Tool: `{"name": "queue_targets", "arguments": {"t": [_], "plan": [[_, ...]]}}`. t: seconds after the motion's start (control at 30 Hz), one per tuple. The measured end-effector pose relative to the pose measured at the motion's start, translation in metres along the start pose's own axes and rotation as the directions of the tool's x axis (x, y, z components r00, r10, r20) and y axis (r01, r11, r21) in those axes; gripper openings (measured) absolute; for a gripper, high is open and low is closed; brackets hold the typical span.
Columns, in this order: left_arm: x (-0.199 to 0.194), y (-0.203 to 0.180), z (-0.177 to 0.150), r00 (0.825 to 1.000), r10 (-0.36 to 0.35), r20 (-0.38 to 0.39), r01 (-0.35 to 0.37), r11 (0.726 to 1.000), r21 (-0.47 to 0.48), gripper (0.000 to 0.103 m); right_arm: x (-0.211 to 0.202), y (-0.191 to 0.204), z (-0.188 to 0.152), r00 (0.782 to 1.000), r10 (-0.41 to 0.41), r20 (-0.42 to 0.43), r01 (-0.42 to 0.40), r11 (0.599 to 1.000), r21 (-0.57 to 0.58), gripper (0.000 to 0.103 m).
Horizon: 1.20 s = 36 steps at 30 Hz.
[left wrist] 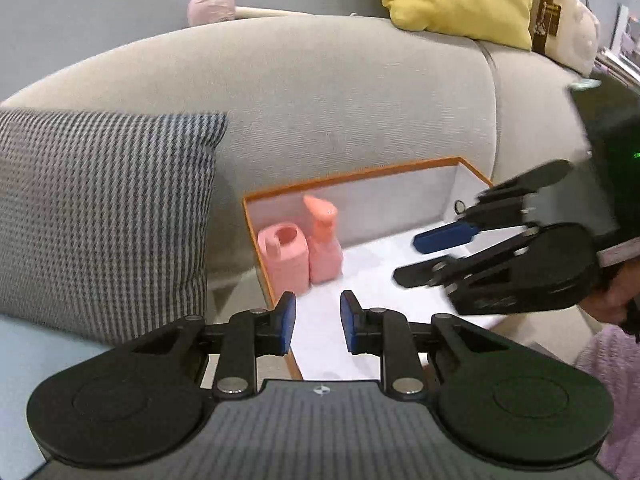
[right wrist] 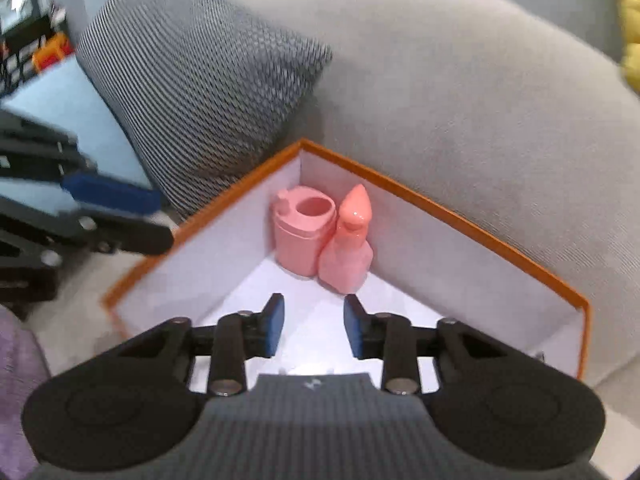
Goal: Organize rigid objects
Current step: 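Withdraw both open tools from the box back toward the remaining items, then grasp the gold square box with the left tool while the right tool grasps the clear cube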
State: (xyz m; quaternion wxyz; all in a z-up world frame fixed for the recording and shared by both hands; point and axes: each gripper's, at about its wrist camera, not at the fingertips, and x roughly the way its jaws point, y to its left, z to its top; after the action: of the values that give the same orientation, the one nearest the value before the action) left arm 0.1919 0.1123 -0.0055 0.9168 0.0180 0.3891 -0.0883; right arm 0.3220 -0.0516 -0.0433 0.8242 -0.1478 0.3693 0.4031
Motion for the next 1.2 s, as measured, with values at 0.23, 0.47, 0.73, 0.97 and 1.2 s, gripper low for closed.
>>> {"name": "queue_targets", "arguments": {"t": [0.23,0.47,0.73,0.97,1.2], "plan": [[-0.007,0.001,-0.058,0.997,0.049,-0.059,-0.055,0.993,-0.106,0.032,-0.059,0.03,-0.052,0.994,0.04,0.103,-0.054,0.988,0.146,0.042],[0.0,-0.005,-0.117,0.986,0.102,-0.134,-0.124,0.977,-0.175,0.055,-0.04,0.06,-0.106,0.999,0.04,0.017,-0.043,0.96,0.277,0.043],[0.031,-0.007,-0.13,0.979,0.126,-0.162,-0.151,0.976,-0.155,0.08,0.001,0.064,-0.132,0.991,0.016,-0.136,0.034,0.935,0.354,0.052],[0.045,-0.009,-0.135,0.973,0.092,-0.209,-0.129,0.977,-0.169,0.081,0.009,0.058,-0.138,0.985,0.013,-0.174,0.056,0.921,0.386,0.055],[0.05,-0.004,-0.138,0.977,0.052,-0.206,-0.096,0.973,-0.208,0.085,0.025,0.058,-0.137,0.978,0.037,-0.205,0.048,0.918,0.393,0.058]]}}
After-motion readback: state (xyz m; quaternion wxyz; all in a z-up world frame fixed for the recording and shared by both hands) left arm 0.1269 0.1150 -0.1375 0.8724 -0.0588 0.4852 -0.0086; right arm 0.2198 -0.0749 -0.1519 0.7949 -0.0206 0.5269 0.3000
